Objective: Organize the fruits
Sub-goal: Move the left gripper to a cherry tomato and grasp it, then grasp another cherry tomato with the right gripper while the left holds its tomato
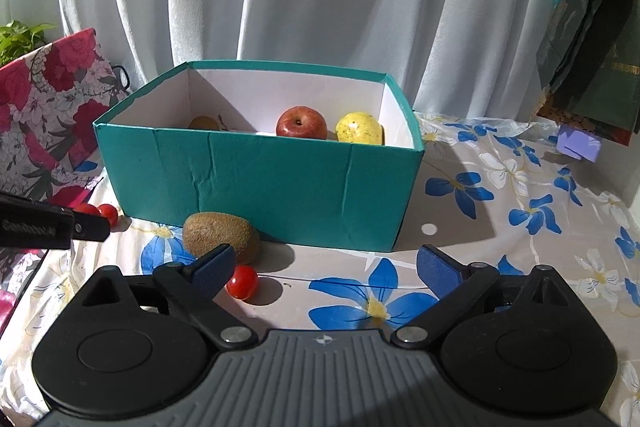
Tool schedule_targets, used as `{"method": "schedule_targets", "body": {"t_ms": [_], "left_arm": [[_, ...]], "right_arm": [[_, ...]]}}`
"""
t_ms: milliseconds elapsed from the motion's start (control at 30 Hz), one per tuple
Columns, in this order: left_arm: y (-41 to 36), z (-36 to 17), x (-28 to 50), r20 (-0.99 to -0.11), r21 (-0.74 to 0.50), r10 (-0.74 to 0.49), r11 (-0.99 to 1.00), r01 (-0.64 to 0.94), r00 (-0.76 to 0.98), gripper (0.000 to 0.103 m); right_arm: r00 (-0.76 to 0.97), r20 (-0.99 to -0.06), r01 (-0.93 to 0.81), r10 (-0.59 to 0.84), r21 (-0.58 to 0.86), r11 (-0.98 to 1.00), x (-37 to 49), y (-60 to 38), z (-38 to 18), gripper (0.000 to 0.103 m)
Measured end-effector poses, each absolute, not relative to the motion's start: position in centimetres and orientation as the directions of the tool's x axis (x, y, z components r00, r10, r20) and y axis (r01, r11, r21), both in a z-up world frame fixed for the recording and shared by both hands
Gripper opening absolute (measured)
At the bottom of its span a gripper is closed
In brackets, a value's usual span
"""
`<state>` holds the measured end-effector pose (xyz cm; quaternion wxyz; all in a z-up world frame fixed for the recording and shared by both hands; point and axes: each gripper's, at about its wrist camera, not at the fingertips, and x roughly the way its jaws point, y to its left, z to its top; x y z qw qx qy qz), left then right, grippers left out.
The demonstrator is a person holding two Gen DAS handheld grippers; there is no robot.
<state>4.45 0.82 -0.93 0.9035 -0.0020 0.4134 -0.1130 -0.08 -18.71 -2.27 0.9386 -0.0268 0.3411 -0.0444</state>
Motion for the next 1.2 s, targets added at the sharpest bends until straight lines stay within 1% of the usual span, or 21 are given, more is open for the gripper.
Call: {"method": "schedule_targets", "body": {"t_ms": [67,133,167,233,267,467,600,767,833,967,1000,1033,1067,1100,1133,1200], "left_arm": [[1.4,-0.7,4.3,-0.750,-0.102,-0.197,0.978,0.183,0.632,0.030],[1.9,-0.8,4.2,-0.759,-0.106,-0.183,0.982,0.159,0.625,0.030],[2.1,-0.8,4.2,-0.764,-0.105,-0.176,0.983,0.149,0.621,0.030],[2.6,-1.0,4.0,-0.772,-0.104,-0.164,0.986,0.133,0.614,0.030],[2.7,-1.0,4.0,-0.776,-0.103,-0.160,0.987,0.127,0.610,0.030],[2.8,-1.3,3.5,-0.788,-0.109,-0.163,0.986,0.126,0.594,0.030],[2.5,-1.3,3.5,-0.787,-0.111,-0.169,0.985,0.134,0.593,0.030],[2.3,-1.3,3.6,-0.790,-0.111,-0.174,0.984,0.142,0.588,0.030],[2.2,-1.3,3.6,-0.790,-0.108,-0.175,0.983,0.147,0.588,0.030],[2.1,-1.3,3.6,-0.790,-0.104,-0.176,0.983,0.154,0.587,0.030],[2.1,-1.3,3.7,-0.791,-0.104,-0.176,0.982,0.156,0.586,0.030],[2.0,-1.3,3.7,-0.792,-0.104,-0.177,0.982,0.157,0.585,0.030],[2.0,-1.3,3.7,-0.792,-0.104,-0.178,0.982,0.158,0.584,0.030],[2.0,-1.4,3.8,-0.792,-0.104,-0.179,0.982,0.159,0.583,0.030],[2.0,-1.4,3.8,-0.793,-0.104,-0.179,0.981,0.161,0.582,0.030],[1.9,-1.5,3.9,-0.796,-0.102,-0.178,0.982,0.161,0.579,0.030]], "right_arm": [[0.751,-0.654,0.043,-0.090,-0.088,0.995,0.4,-18.2,-3.1,0.095],[0.735,-0.674,0.022,-0.074,-0.085,0.996,0.8,-17.9,-3.9,0.090],[0.725,-0.686,0.012,-0.065,-0.081,0.997,1.1,-17.7,-4.3,0.089],[0.707,-0.705,-0.007,-0.047,-0.073,0.997,1.5,-17.4,-5.2,0.082],[0.699,-0.714,-0.016,-0.039,-0.070,0.997,1.7,-17.2,-5.5,0.081],[0.674,-0.739,-0.052,-0.003,-0.052,0.997,2.7,-16.4,-6.9,0.072],[0.653,-0.757,-0.069,0.015,-0.039,0.997,3.3,-16.2,-7.6,0.061],[0.656,-0.754,-0.065,0.038,-0.006,0.998,3.8,-16.4,-7.7,0.057],[0.654,-0.754,-0.064,0.054,0.016,0.998,4.1,-16.4,-7.7,0.052],[0.660,-0.749,-0.063,0.054,0.016,0.998,4.2,-16.4,-7.8,0.046],[0.661,-0.748,-0.066,0.055,0.016,0.998,4.2,-16.4,-7.8,0.042],[0.664,-0.746,-0.068,0.055,0.013,0.998,4.2,-16.3,-7.7,0.036],[0.667,-0.743,-0.070,0.055,0.011,0.998,4.2,-16.3,-7.7,0.032],[0.669,-0.741,-0.073,0.056,0.009,0.997,4.2,-16.3,-7.7,0.026],[0.671,-0.739,-0.077,0.057,0.007,0.997,4.2,-16.2,-7.7,0.024],[0.671,-0.739,-0.073,0.058,0.012,0.997,4.2,-16.3,-7.7,0.024]]}}
